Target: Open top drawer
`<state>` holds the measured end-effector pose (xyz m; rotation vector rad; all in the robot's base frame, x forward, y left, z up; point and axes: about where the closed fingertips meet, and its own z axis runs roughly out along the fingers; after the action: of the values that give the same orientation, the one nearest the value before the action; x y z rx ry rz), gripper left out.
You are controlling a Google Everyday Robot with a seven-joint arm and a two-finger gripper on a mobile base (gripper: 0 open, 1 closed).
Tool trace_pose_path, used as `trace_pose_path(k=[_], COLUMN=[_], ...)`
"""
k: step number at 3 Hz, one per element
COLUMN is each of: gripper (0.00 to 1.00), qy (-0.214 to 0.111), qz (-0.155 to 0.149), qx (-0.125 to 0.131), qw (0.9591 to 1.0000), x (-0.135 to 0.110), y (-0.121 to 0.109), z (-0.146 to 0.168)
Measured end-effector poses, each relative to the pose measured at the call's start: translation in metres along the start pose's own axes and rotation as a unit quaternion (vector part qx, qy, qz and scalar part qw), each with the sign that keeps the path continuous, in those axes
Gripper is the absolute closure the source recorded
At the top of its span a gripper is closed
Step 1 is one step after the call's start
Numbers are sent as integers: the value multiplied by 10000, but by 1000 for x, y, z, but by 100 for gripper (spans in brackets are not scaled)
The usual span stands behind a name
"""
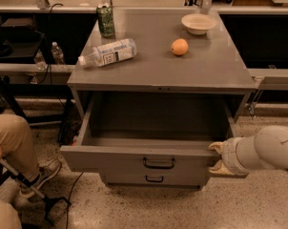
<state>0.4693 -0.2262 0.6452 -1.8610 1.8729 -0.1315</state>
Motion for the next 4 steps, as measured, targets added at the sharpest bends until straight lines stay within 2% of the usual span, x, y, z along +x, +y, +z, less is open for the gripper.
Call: trace_pose_path(k=[1, 4], gripper=[99, 31], qy=[-5, -4], qz=[32, 19], qx=[-2, -3], qw=[10000, 10000], x=[-1, -2], y=[4, 3], z=[-1, -2])
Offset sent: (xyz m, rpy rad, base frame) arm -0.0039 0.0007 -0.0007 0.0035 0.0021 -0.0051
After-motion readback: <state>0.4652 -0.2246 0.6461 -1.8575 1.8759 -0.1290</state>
